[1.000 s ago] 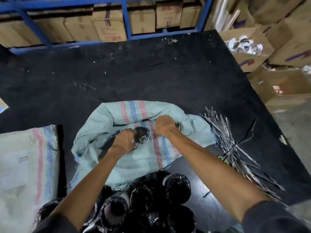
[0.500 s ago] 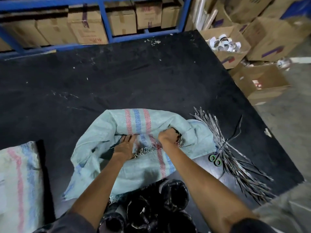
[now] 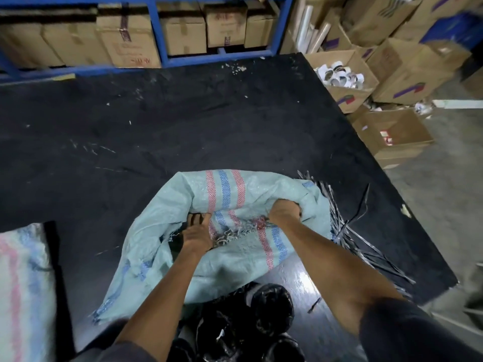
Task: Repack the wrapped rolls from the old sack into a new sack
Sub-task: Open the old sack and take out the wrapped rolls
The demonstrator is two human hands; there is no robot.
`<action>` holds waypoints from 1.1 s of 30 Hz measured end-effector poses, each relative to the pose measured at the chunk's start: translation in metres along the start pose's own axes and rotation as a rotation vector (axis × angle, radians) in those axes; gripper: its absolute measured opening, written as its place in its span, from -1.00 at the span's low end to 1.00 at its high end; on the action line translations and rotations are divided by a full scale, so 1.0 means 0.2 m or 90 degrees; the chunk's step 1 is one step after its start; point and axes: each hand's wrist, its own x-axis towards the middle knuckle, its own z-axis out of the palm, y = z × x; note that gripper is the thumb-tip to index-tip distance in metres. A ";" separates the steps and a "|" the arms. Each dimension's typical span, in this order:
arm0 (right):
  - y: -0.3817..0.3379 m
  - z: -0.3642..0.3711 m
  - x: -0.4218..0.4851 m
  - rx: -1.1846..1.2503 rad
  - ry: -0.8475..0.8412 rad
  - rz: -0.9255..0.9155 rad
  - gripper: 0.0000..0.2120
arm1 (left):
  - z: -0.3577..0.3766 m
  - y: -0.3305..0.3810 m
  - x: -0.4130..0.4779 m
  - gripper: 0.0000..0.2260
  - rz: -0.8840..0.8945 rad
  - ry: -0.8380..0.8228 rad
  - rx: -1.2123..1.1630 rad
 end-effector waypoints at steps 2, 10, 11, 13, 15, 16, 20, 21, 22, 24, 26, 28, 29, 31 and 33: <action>0.03 -0.03 0.00 -0.142 0.013 -0.019 -0.63 | -0.01 0.03 0.00 -0.26 -0.002 -0.014 0.020; 0.05 0.07 0.05 -0.352 -0.081 -0.022 -0.48 | 0.01 0.02 0.00 -0.34 -0.020 -0.054 -0.003; 0.05 0.10 0.06 -0.368 -0.077 -0.028 -0.46 | 0.02 0.01 0.01 -0.32 -0.021 -0.053 0.001; 0.05 0.12 0.05 -0.357 -0.077 -0.019 -0.48 | 0.02 0.01 0.02 -0.25 -0.026 -0.067 0.017; 0.06 0.12 0.06 -0.326 -0.059 -0.017 -0.50 | 0.03 0.02 0.03 -0.21 -0.024 -0.064 0.016; 0.06 0.12 0.06 -0.323 -0.053 -0.024 -0.50 | 0.03 0.01 0.03 -0.19 -0.026 -0.063 0.011; 0.08 0.12 0.08 -0.330 -0.034 -0.034 -0.48 | 0.00 0.01 0.01 -0.18 -0.025 -0.067 -0.033; 0.07 0.12 0.09 -0.331 -0.043 -0.033 -0.47 | 0.00 0.00 0.01 -0.17 -0.021 -0.059 -0.040; 0.05 0.09 0.07 -0.333 -0.051 -0.034 -0.48 | -0.01 0.00 0.00 -0.17 -0.013 -0.046 -0.041; 0.02 0.03 0.04 -0.320 -0.062 -0.060 -0.53 | 0.00 -0.02 -0.01 -0.16 -0.003 -0.037 -0.026; -0.03 -0.02 0.03 -0.278 -0.081 -0.100 -0.61 | -0.03 -0.02 -0.05 -0.21 0.007 0.001 -0.008; -0.08 -0.07 0.01 -0.244 -0.126 -0.152 -0.78 | -0.08 -0.02 -0.11 -0.46 0.012 0.091 0.001; -0.11 -0.08 0.00 -0.229 -0.133 -0.174 -0.87 | -0.13 -0.02 -0.14 -0.65 0.002 0.129 0.013; -0.17 -0.10 -0.04 -0.199 -0.130 -0.188 -0.84 | -0.19 -0.04 -0.21 -0.87 -0.036 0.163 0.057; -0.23 -0.10 -0.07 -0.184 -0.113 -0.220 -0.85 | -0.23 -0.08 -0.27 -0.82 -0.076 0.126 0.131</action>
